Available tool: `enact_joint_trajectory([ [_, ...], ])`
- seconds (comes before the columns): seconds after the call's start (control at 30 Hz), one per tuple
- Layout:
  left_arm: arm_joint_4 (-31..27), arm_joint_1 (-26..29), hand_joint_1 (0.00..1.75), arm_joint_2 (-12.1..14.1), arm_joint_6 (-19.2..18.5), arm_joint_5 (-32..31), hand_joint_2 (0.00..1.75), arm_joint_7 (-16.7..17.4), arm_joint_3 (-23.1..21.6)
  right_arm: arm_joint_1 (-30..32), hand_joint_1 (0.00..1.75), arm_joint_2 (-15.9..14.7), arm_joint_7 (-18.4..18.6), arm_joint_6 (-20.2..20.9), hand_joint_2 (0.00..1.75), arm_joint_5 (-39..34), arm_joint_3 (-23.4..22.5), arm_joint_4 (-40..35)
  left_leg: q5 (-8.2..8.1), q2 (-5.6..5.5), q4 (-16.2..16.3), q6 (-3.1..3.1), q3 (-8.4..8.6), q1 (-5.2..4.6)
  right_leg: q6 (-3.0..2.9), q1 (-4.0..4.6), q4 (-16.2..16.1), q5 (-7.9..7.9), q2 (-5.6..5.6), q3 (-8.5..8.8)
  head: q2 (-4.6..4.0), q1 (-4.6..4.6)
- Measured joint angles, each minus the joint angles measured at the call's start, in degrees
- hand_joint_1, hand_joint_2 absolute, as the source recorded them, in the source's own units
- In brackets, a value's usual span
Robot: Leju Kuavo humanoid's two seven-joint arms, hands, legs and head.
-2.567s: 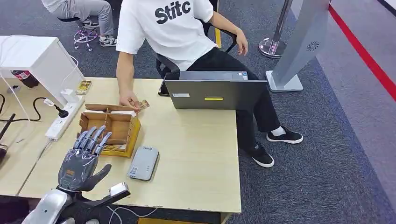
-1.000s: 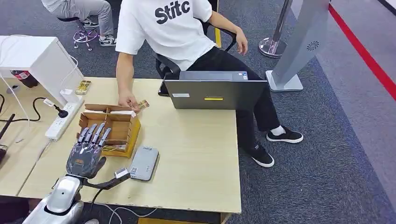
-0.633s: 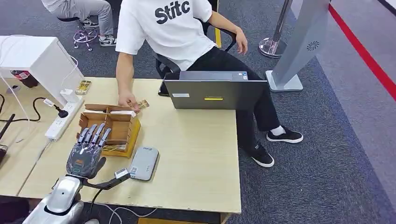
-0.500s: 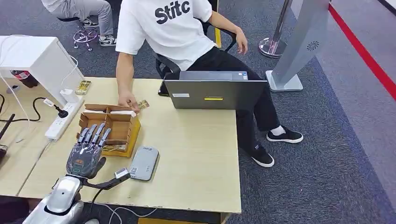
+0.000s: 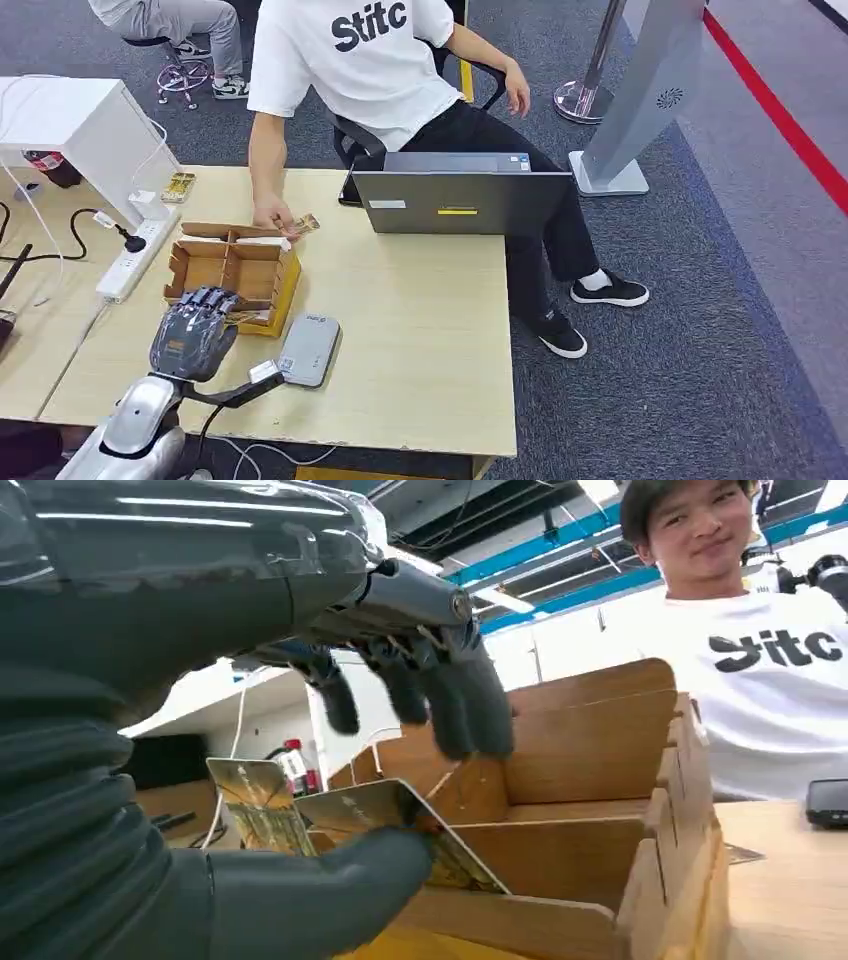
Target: Pass the card to the sensor for recognition and then transmit it.
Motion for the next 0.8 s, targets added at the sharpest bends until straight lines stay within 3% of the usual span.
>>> enact_joint_trajectory([
  [0.37,0.0,-0.42,1.75,-0.31,0.15,0.13,1.75,-0.07,-0.02,-0.01,0.0,0.0,0.0,0.11,1.75,0.02,0.0,0.0,0.0,0.0,0.0,0.0,0.0,0.0,0.0,0.0,0.0,0.0,0.0,0.0,0.0,0.0],
  [0.8,-3.68,-0.65,1.75,0.02,4.11,4.94,1.75,-1.2,-0.02,-0.01,0.0,0.0,0.0,0.02,1.75,0.0,0.0,0.0,0.0,-0.01,0.0,0.0,0.0,0.0,0.0,0.0,0.0,0.0,0.0,0.0,0.0,0.0],
])
